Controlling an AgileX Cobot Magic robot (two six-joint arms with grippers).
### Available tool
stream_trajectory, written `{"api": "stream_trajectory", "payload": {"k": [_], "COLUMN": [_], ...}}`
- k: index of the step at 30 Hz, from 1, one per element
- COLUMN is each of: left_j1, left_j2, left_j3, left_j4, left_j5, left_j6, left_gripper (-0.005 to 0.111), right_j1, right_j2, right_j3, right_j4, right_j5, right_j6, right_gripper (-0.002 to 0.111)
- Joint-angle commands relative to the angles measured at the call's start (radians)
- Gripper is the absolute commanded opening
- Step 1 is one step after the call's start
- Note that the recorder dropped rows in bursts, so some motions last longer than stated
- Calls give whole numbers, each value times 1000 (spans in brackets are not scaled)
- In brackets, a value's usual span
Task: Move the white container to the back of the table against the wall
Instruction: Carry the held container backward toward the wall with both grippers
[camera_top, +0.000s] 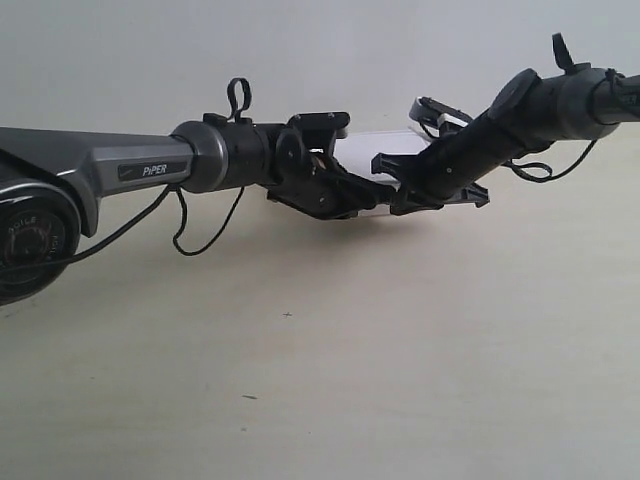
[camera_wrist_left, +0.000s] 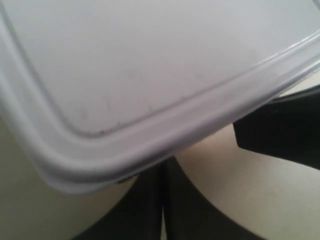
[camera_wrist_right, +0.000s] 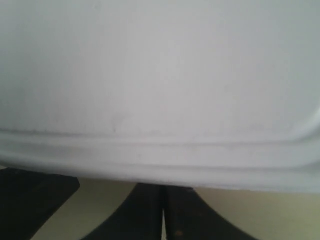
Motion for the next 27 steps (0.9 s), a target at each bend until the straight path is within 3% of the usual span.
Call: {"api": "stream_trajectory", "payload": {"k": [1,11,27], "left_j1": [17,41,41], "left_j2": [6,31,42], "left_j3": [-10,-82,-87], "left_j4": [-1,-2,-6], "left_j5": [-36,-48,-50], "left_j6": [-4,3,7], "left_gripper": [0,0,0], "right_j1": [1,1,1], "right_j2": [20,94,184], "right_j3": [-53,-186,-329], "right_j4": [-5,-5,34], "right_j5": [-15,14,1], "right_j6": [7,49,51], "right_gripper": [0,0,0]}}
